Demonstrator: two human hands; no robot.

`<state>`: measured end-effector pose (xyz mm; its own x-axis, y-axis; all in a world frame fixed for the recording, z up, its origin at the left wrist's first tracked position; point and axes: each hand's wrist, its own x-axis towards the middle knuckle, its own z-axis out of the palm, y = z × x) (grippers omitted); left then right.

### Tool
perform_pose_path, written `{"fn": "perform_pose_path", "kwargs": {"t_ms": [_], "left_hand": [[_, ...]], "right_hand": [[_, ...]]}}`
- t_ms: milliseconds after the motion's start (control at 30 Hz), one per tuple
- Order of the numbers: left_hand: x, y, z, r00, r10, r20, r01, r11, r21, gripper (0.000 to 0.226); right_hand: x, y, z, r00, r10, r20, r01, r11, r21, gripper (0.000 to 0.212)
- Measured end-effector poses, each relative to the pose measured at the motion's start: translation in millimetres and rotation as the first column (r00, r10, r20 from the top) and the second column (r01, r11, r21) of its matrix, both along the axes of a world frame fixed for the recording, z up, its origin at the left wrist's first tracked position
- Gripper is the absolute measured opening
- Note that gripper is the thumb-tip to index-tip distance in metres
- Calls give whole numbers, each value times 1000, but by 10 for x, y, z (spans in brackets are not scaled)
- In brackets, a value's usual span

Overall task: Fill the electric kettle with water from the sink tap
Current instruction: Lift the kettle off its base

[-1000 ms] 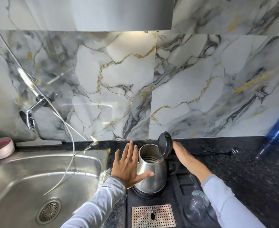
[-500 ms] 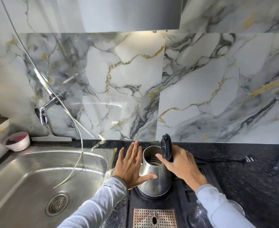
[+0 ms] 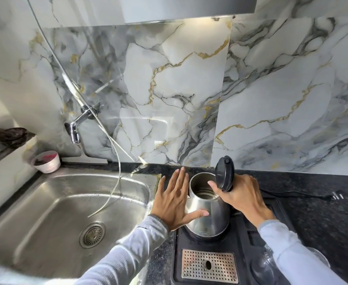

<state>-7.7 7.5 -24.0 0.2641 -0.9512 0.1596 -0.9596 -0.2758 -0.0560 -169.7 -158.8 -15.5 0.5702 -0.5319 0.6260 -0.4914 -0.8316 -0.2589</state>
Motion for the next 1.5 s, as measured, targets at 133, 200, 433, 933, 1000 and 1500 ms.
{"fn": "perform_pose_path", "kwargs": {"t_ms": [133, 200, 433, 933, 1000, 1500], "left_hand": [[174, 233, 175, 1000, 8, 3, -8, 998, -60, 126], [309, 355, 281, 1000, 5, 10, -4, 997, -77, 126], [1128, 1065, 616, 999, 24, 46, -19, 995, -99, 124], [3151, 2388, 322, 996, 73, 41, -71, 997, -42, 118], [3340, 2442, 264, 995, 100, 7, -100, 994, -53, 119], [4324, 1943, -91, 998, 51, -22, -51, 999, -16, 117]], "right_hand": [[202, 215, 244, 999, 23, 40, -22, 999, -43, 55], [332, 327, 354, 999, 28, 43, -26, 998, -48, 53], [1211, 923, 618, 993, 92, 71, -85, 993, -84, 57], [3301, 2058, 218, 968, 230, 103, -234, 972, 27, 51], [3514, 2138, 141, 967, 216, 132, -222, 975, 31, 51], [4444, 1739, -229, 981, 157, 117, -170, 979, 115, 50]]}}
